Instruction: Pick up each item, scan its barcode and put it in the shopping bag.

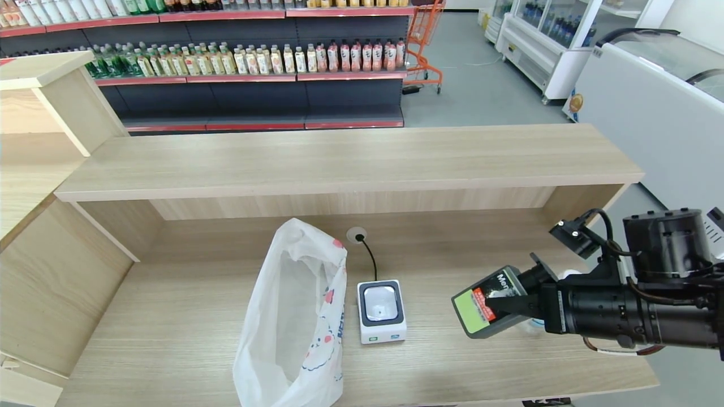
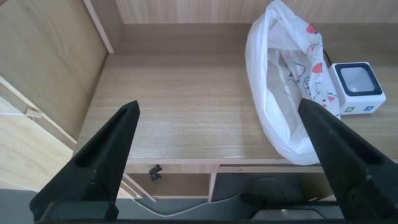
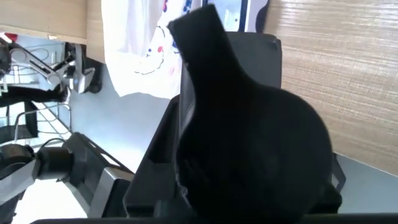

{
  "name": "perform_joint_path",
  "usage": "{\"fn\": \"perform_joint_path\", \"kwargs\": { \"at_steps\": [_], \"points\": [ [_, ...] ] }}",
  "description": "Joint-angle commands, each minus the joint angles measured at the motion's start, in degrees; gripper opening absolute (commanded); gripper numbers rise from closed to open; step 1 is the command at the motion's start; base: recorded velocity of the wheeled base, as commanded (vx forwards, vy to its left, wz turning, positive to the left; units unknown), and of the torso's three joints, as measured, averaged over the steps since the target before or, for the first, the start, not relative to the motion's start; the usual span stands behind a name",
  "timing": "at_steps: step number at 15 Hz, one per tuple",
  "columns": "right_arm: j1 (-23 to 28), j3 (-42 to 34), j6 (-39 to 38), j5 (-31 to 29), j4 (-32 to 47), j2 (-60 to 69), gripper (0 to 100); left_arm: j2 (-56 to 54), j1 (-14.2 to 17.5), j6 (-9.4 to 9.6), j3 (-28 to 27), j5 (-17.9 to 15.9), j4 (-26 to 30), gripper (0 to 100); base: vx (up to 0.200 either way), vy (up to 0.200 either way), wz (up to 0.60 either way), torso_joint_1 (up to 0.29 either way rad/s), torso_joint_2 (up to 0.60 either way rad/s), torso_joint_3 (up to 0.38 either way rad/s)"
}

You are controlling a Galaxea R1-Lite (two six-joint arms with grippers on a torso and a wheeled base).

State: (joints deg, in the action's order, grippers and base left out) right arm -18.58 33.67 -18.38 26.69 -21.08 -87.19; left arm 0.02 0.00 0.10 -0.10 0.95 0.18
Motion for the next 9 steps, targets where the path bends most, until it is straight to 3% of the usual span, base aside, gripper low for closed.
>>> {"fn": "perform_joint_path", "kwargs": {
  "at_steps": [1, 4, 9],
  "points": [
    [-0.3, 0.4, 0.2, -0.6, -0.2, -2.0, 0, 0.0, 0.0, -0.01, 0.0, 0.0, 0.0, 100, 0.0, 0.2, 0.0, -0.017, -0.01, 0.007],
    [-0.9, 1.7, 0.2, -5.0, -0.2, -5.4, 0, 0.0, 0.0, -0.01, 0.0, 0.0, 0.0, 100, 0.0, 0.2, 0.0, 0.015, 0.01, -0.002],
    [-4.1, 3.2, 0.4, -8.9, -5.7, -13.7, 0, 0.0, 0.0, -0.01, 0.0, 0.0, 0.0, 100, 0.0, 0.0, 0.0, 0.0, 0.0, 0.0]
  ]
}}
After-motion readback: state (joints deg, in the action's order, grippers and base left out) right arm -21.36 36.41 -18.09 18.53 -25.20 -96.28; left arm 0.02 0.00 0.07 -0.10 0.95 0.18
